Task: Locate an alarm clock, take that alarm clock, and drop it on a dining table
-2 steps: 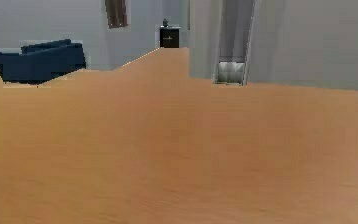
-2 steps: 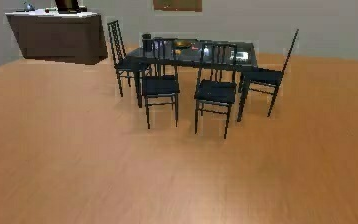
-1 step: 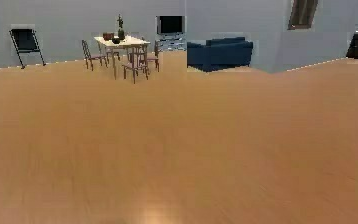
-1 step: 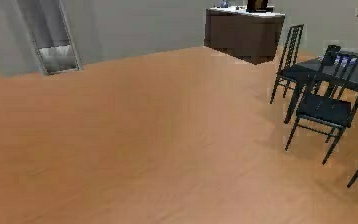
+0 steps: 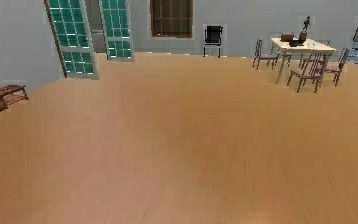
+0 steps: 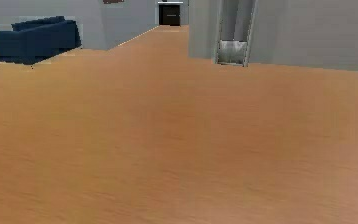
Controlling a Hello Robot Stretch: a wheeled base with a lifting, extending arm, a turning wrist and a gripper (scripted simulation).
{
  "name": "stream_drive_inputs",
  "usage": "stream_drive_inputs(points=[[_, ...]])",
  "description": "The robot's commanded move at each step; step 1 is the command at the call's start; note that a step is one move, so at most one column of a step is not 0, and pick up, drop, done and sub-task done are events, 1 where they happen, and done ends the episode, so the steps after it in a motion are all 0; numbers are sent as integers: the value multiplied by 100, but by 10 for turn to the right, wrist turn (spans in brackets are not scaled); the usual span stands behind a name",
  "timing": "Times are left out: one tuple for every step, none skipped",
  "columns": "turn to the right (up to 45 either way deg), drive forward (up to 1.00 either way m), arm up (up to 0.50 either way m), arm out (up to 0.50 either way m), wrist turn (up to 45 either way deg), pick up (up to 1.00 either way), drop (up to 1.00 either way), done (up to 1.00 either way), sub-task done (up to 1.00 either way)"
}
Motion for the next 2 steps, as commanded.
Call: stream_drive_inputs(points=[[-120,0,0,0,0,0,0,0,0],[0,100,0,0,0,0,0,0,0]])
